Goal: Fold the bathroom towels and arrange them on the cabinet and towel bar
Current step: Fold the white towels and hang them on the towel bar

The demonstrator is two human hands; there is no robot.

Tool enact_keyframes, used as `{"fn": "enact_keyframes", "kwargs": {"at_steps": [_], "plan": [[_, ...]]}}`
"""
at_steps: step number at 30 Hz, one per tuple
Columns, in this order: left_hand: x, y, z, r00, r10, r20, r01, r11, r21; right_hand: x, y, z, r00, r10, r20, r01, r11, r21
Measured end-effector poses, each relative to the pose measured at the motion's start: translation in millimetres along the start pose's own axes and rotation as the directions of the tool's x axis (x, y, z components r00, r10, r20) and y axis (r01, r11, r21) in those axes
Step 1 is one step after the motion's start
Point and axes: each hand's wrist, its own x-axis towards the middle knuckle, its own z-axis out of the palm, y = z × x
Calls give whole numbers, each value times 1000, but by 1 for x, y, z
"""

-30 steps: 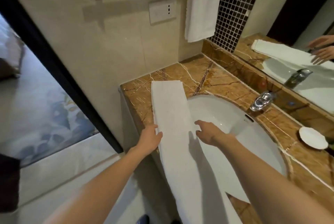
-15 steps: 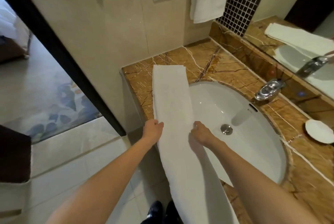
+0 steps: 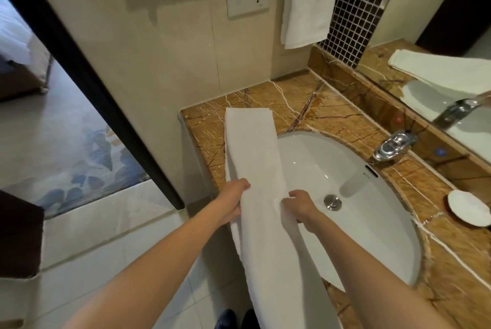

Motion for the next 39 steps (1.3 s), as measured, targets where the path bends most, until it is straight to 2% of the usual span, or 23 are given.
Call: {"fn": "enact_keyframes", "kwargs": {"at_steps": [3, 9, 11, 13, 16, 19, 22, 26, 31, 34, 39], "plan": [[-9, 10, 7, 994, 0, 109, 17, 988, -156, -4, -7, -5, 1000, -8, 6, 7, 999, 49], [-29, 32, 25, 984, 105, 146, -66, 967, -246, -13, -17, -21, 1000, -23, 7, 23, 998, 54], [-40, 42, 29, 976, 142, 165, -92, 956, -279, -16, -22, -27, 997, 28, 74, -39, 989, 144], [-51, 53, 33, 964, 183, 195, -118, 946, -303, -19, -26, -33, 980, 20, 198, -82, 947, 309], [-68, 71, 35, 943, 237, 234, -165, 943, -289, -28, -40, -42, 915, -89, 395, -127, 863, 488], [-81, 92, 31, 922, 300, 244, -226, 930, -289, -41, -64, -55, 859, -199, 472, -118, 820, 560], [-95, 117, 26, 897, 362, 254, -278, 909, -311, -54, -90, -67, 828, -258, 498, -92, 814, 574], [-111, 147, 24, 871, 401, 283, -302, 892, -336, -74, -124, -72, 768, -356, 532, 47, 860, 508], [-127, 178, 22, 855, 431, 288, -342, 887, -310, -94, -162, -72, 682, -488, 545, 72, 786, 614], [-134, 199, 17, 834, 464, 299, -361, 868, -341, -101, -183, -77, 695, -509, 508, 83, 758, 647], [-153, 237, 14, 779, 517, 354, -402, 846, -350, -120, -220, -81, 722, -490, 489, 162, 806, 569]]}}
